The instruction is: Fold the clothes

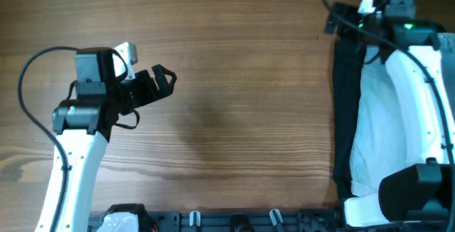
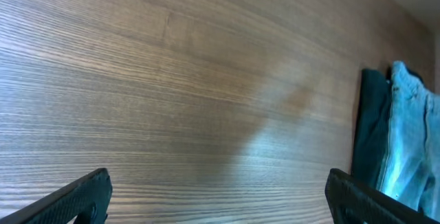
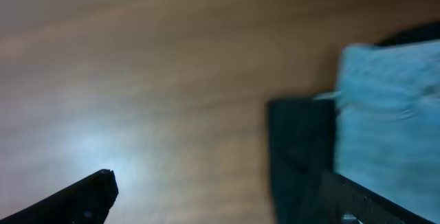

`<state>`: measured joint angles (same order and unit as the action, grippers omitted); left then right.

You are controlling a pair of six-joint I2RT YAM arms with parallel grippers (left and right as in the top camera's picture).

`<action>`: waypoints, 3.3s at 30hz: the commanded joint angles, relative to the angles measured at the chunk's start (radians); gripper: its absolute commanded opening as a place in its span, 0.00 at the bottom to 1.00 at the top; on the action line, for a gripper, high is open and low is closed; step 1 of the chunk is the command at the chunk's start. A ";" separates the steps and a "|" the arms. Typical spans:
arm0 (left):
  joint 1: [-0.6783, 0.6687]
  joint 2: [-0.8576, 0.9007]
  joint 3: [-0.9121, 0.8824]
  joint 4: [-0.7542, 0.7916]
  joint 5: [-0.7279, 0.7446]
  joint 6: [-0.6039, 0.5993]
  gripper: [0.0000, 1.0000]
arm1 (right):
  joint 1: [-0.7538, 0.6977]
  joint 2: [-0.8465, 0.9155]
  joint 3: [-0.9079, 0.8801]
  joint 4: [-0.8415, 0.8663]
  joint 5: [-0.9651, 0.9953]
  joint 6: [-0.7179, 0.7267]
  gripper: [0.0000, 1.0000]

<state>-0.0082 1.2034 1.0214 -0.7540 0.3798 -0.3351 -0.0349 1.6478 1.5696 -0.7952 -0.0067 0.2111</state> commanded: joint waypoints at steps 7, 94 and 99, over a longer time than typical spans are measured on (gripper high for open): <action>-0.100 0.009 0.021 0.016 -0.007 0.016 1.00 | -0.216 0.239 0.017 0.090 0.062 0.171 0.93; 0.602 0.638 0.086 -0.085 -0.451 -0.161 0.04 | 0.211 0.023 0.137 -0.326 -0.192 0.111 0.96; 0.622 0.421 0.086 -0.100 -0.234 -0.008 0.07 | 0.218 0.274 0.136 -0.343 -0.304 0.072 0.65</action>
<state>0.6529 1.7748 1.1095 -0.8452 0.0231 -0.4290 0.1795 1.8034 1.7111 -1.1225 -0.2283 0.3145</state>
